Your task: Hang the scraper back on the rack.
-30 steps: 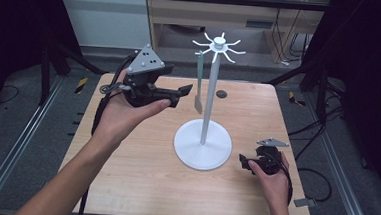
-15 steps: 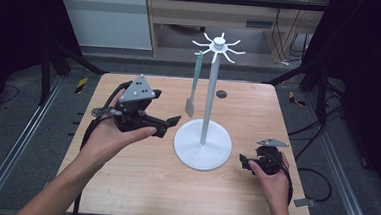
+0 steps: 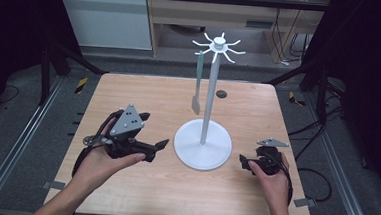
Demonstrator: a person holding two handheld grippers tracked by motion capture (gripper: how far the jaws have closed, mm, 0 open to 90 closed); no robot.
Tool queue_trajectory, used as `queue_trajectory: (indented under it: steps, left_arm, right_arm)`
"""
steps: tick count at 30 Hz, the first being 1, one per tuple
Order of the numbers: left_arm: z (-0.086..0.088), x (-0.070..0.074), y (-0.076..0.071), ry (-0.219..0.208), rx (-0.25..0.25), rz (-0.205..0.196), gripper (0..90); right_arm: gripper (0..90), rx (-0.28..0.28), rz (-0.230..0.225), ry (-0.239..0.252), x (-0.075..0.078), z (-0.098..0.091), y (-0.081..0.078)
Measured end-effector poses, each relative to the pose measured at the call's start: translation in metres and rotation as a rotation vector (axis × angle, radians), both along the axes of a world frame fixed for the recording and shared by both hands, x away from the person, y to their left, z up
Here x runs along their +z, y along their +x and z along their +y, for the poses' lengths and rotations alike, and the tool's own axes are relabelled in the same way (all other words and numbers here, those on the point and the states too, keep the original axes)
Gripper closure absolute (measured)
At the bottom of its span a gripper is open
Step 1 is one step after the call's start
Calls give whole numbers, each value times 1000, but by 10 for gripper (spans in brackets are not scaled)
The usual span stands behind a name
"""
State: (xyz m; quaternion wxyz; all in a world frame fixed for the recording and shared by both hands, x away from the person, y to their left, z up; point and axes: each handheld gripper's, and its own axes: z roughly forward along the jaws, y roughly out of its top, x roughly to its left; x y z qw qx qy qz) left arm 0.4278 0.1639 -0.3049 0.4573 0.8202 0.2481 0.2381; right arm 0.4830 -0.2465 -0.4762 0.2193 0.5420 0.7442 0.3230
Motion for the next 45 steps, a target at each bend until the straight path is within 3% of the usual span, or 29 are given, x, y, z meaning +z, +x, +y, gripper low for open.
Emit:
queue_trajectory:
  steps: [8,13,18,27,30,38,45]
  left_arm:
    - [15,-38,3,-12,58,46,111]
    - [24,-67,6,27,101,61,112]
    - [33,-92,11,26,132,86,113]
    - [48,-136,19,65,174,123,55]
    - [58,-149,24,50,193,139,39]
    - [89,-164,36,51,271,133,43]
    - [101,-178,43,139,312,161,43]
  right_arm:
    - [98,0,1,-3,-1,0,0]
    - [98,-3,6,-1,0,0,0]
    - [98,-2,1,-9,-1,0,0]
    - [96,-8,6,-11,-2,0,-1]
    - [87,-11,5,-15,-2,0,-1]
    - [82,-16,11,-19,-3,1,-1]
    - [82,-14,15,-22,-3,2,-1]
